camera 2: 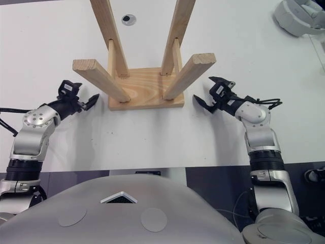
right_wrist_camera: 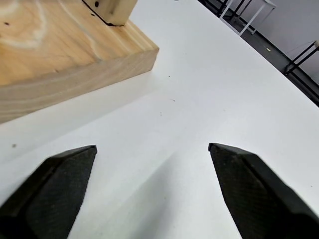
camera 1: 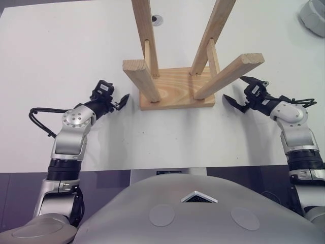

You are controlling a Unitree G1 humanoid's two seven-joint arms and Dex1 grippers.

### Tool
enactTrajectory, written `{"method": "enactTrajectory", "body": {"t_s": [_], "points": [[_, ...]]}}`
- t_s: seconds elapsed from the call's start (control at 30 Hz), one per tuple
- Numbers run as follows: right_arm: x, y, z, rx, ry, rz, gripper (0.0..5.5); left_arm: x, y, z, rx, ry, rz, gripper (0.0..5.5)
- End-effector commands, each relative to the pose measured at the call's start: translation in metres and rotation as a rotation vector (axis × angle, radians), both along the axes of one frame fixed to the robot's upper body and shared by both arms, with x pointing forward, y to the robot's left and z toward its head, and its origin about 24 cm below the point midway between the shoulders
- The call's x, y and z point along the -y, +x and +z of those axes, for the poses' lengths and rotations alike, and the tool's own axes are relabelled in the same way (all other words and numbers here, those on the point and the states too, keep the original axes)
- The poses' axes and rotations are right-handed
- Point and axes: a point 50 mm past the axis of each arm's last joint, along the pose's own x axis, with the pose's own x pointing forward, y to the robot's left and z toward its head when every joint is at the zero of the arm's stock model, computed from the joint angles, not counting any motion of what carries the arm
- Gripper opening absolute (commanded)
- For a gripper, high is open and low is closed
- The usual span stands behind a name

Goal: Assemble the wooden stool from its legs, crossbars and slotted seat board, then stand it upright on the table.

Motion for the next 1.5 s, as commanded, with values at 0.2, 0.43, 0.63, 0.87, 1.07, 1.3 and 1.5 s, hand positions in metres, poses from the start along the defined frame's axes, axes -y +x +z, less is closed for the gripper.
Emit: {"method": "enactTrajectory", "body": {"t_s": [0.2,0.43,0.63,0.87,1.07,1.3,1.5], "points": [[-0.033,-0.014,0.012,-0.153,0.042,0.154,4.21,0.033,0.003,0.021,-0.019,-0.147,-0.114,3.87],[-0.035,-0.023,0.064,-0.239,0.122,0.219,4.21,0.04,0.006,0.075,0.036,-0.336,-0.102,3.87],[-0.02,-0.017,0.069,-0.3,0.13,0.121,4.21,0.034,-0.014,0.074,-0.048,-0.329,-0.107,3.87],[-0.003,-0.028,0.05,-0.307,-0.002,0.117,4.21,0.007,-0.012,0.041,-0.084,-0.189,-0.033,3.87],[0.028,-0.012,0.053,-0.105,0.034,-0.077,4.21,0.01,0.009,0.018,0.031,-0.09,-0.007,3.87],[0.006,-0.028,-0.011,-0.196,-0.071,-0.076,4.21,0.009,-0.012,-0.022,-0.097,0.046,-0.119,3.87],[-0.006,-0.032,0.0,-0.212,-0.067,0.004,4.21,0.029,-0.018,-0.003,-0.091,-0.079,-0.214,3.87]]}}
